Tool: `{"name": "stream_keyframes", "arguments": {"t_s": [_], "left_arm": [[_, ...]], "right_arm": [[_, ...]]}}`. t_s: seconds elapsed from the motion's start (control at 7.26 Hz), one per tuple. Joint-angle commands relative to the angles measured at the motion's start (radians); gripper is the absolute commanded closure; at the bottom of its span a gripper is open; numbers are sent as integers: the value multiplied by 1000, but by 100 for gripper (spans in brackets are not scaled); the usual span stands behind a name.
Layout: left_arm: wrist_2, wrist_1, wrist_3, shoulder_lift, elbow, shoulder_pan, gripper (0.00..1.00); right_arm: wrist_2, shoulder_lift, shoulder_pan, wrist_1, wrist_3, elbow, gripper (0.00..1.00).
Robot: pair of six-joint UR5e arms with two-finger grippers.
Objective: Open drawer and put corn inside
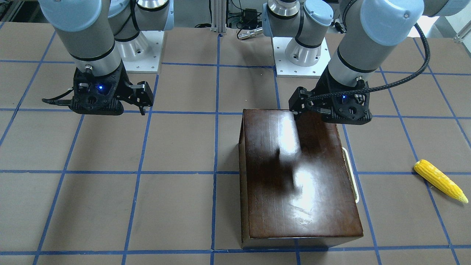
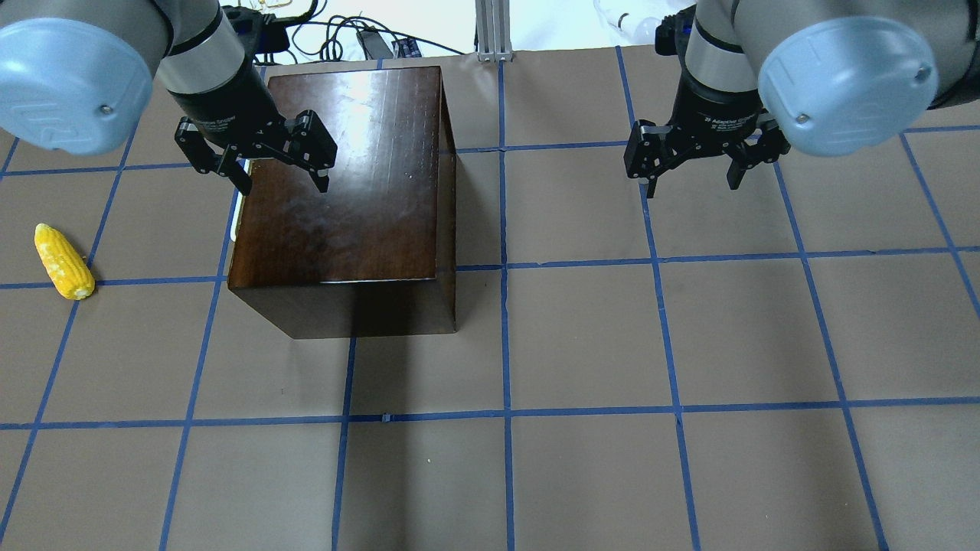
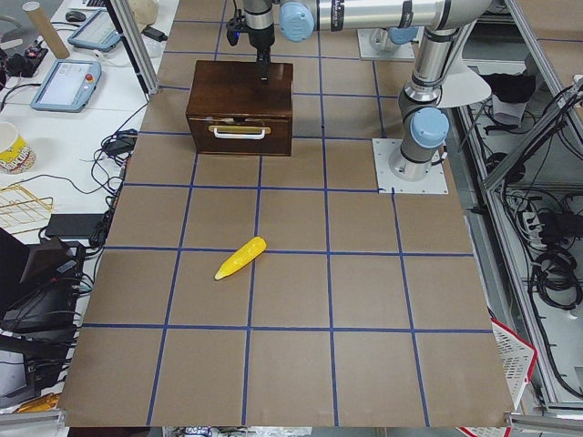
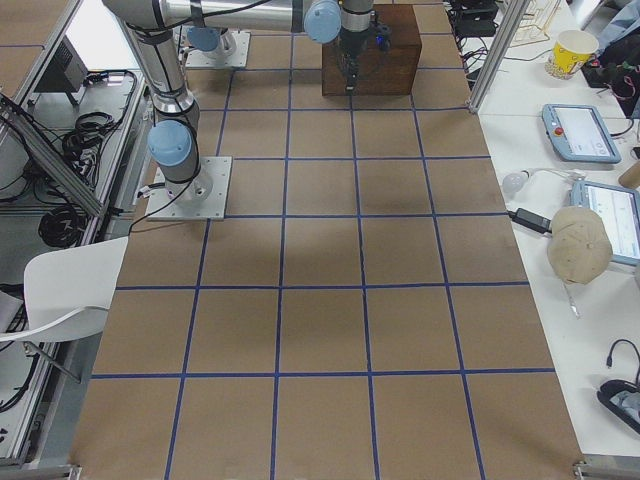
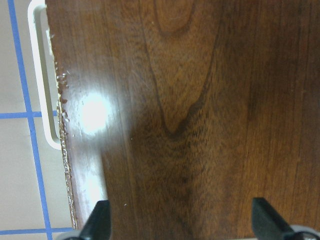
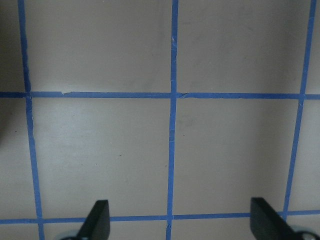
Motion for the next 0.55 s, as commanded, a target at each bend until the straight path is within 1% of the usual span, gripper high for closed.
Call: {"name": "stream_keyframes", "arguments": {"t_s": [0.0,0.41], "left_arm": [[1,0,0,1,-1,1,0],[0,0,0,9,-1,7,0]], "right_arm": [[0,0,0,-1,0,0,0],[0,0,0,-1,0,0,0]]}}
